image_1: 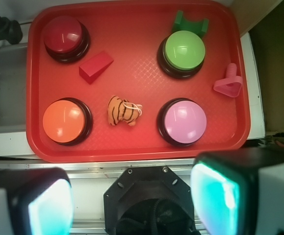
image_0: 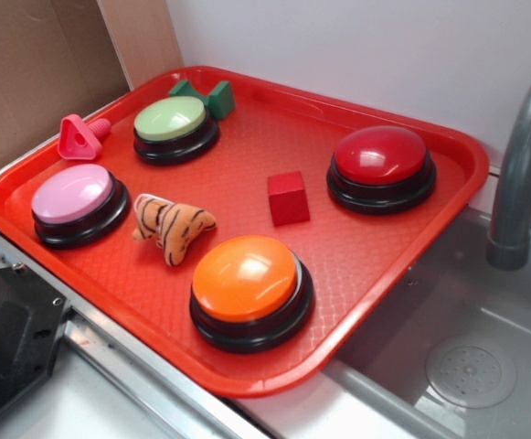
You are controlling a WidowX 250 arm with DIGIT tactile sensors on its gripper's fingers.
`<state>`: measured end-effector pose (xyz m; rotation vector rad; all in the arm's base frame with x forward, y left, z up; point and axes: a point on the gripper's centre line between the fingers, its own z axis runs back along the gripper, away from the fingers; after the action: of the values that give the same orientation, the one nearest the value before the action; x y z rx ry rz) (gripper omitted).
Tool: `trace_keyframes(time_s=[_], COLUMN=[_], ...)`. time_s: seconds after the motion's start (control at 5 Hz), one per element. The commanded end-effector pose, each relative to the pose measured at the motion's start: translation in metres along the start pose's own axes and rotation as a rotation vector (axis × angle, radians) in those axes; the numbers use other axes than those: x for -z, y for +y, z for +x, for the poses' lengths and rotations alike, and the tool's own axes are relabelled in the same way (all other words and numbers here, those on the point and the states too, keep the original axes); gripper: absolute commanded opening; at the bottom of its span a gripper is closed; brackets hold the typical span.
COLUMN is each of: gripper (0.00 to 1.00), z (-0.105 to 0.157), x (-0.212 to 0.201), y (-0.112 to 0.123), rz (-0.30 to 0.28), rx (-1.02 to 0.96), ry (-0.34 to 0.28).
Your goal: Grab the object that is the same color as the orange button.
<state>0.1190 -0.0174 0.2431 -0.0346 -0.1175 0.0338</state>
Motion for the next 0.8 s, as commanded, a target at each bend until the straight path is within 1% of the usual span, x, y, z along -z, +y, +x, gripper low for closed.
trace_keyframes(time_s=[0.0,0.2,0.4,0.6], gripper=[1.00,1.00,1.00,1.00], z=[0.000,0.001,0.009,0.011], x=[0.000,0.026,0.049,0.071], y=[0.000,0.000,0.002,-0.001], rz=[0.000,0.053,0.072,0.083], rx=[0.000,0.258,0.514,0.768], ry=[0.000,-0.009,0.032,0.064])
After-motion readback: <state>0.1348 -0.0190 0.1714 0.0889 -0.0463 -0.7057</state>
